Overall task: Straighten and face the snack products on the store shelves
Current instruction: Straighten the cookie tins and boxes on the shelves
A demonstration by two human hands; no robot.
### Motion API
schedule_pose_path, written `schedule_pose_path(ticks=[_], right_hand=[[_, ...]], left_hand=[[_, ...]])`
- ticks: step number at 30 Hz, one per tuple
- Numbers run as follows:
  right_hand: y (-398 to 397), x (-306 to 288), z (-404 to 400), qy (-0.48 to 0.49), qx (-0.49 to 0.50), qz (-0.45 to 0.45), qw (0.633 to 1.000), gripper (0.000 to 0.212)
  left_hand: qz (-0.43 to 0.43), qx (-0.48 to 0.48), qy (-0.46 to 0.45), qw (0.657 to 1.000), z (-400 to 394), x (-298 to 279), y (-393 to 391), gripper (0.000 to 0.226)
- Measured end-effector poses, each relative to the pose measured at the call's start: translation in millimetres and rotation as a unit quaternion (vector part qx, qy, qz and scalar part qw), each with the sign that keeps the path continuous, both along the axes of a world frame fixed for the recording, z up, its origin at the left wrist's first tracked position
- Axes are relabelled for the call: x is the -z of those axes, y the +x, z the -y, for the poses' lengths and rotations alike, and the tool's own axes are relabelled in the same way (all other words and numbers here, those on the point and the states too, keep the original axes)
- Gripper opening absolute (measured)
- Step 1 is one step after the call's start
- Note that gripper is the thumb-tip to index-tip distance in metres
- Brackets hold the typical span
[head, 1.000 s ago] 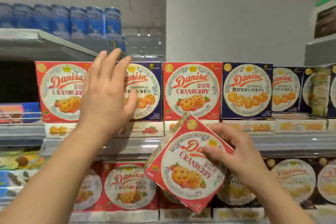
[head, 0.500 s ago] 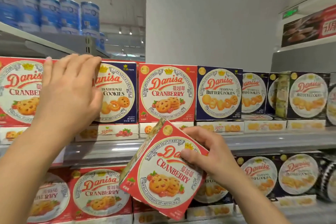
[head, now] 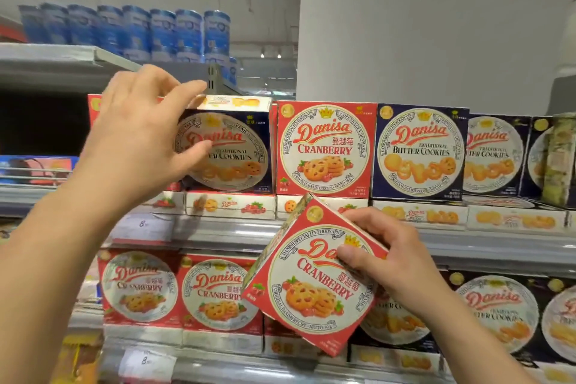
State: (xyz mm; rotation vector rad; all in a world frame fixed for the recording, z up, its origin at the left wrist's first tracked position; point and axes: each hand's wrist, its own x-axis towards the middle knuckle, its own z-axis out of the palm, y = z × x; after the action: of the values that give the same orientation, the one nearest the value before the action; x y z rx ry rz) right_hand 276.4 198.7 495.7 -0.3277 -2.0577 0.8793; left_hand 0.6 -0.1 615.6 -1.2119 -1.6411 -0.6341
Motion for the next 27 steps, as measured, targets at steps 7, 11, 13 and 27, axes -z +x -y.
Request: schedule_pose_path(ticks=[7, 11, 13, 27], right_hand=[[1.4, 1.3, -0.7, 0.004, -0.007, -0.005, 1.000, 0.059], [3.3, -0.1, 1.0, 0.000, -0.011, 0.000, 1.000, 0.048], [3.4, -1.4, 2.4, 0.003, -0.006, -0.001, 1.000, 0.044], [-0.2, -74.7, 35.5, 0.176, 0.038, -0.052, 0.982, 0.040]], left_hand=[[-0.009, -0.006, -0.092, 0.996, 21.6, 8.2, 11.3, 0.067], [-0.008, 0.031, -0.069, 0.997, 45.0, 11.4, 11.8, 0.059], [0.019, 0.085, -0.077, 0.993, 61.3, 13.8, 12.7, 0.053], [0.179, 0.158, -0.252, 0.938, 59.0, 108.3, -41.4, 0.048]])
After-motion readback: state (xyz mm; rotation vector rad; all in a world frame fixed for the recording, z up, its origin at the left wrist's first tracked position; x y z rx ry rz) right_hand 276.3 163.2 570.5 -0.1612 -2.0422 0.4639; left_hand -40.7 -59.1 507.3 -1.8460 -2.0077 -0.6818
